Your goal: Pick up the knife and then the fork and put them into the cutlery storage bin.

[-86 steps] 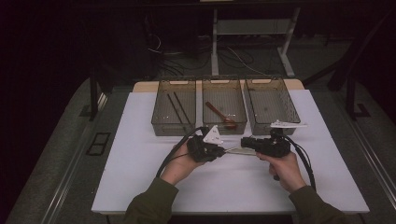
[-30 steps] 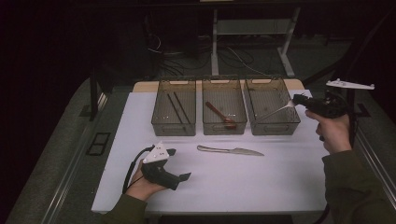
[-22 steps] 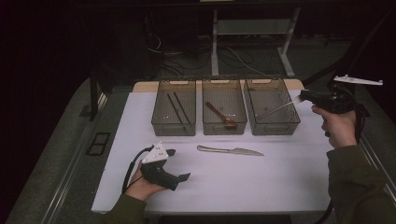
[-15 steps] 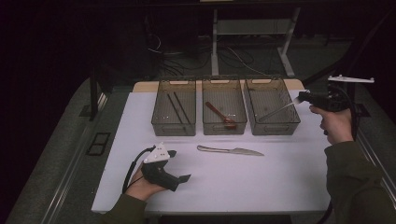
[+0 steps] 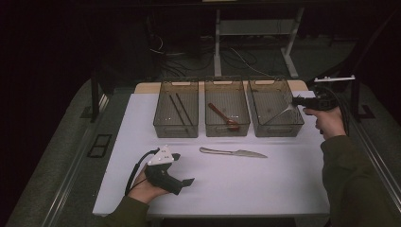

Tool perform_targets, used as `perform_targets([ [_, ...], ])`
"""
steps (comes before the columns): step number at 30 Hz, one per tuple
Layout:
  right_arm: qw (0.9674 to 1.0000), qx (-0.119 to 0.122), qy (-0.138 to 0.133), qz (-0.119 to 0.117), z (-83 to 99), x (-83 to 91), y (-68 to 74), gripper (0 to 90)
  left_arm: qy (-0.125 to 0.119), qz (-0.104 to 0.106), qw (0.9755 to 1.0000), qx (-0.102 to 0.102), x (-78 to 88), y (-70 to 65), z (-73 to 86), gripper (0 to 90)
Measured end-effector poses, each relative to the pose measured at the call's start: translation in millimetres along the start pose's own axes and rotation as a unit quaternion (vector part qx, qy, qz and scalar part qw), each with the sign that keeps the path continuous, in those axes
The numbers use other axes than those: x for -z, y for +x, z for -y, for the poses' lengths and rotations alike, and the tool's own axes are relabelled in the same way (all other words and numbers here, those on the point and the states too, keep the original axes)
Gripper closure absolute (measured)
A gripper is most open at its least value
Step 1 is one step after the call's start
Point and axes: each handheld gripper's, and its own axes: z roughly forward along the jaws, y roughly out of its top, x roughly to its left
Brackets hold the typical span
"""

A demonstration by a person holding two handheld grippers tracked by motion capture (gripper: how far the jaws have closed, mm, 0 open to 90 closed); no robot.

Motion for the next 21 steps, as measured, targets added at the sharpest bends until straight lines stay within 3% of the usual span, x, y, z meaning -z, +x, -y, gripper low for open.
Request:
perform_targets([
  [4, 0.9998, -0.016, -0.001, -0.007, -0.1, -9.4, -7.2, 86.6, 0.003, 0.003, 1.0, 0.0, -1.3, -0.3, 0.3, 0.0],
  [5, 0.9997, -0.023, -0.001, 0.005, 0.4, -14.3, -10.8, 85.1, 0.003, 0.003, 1.0, 0.001, -1.5, -0.6, 0.3, 0.0],
  [10, 0.9985, -0.01, 0.011, 0.053, 3.5, -23.8, -16.7, 78.3, 0.002, 0.004, 1.0, 0.0, -1.8, -0.6, 0.2, 0.0],
  [11, 0.9985, -0.01, 0.011, 0.053, 3.5, -23.8, -16.7, 78.3, 0.003, 0.005, 1.0, -0.001, -1.9, -0.4, 0.3, 0.0],
  [14, 0.9973, -0.005, 0.008, 0.073, 4.4, -24.4, -17.9, 67.3, 0.004, 0.005, 1.0, -0.003, -1.9, -0.6, 0.0, 0.0],
  [21, 0.9971, -0.005, -0.004, 0.076, 4.0, -19.2, -18.4, 49.3, 0.003, 0.005, 1.0, -0.003, -1.4, -0.7, -0.5, 0.0],
])
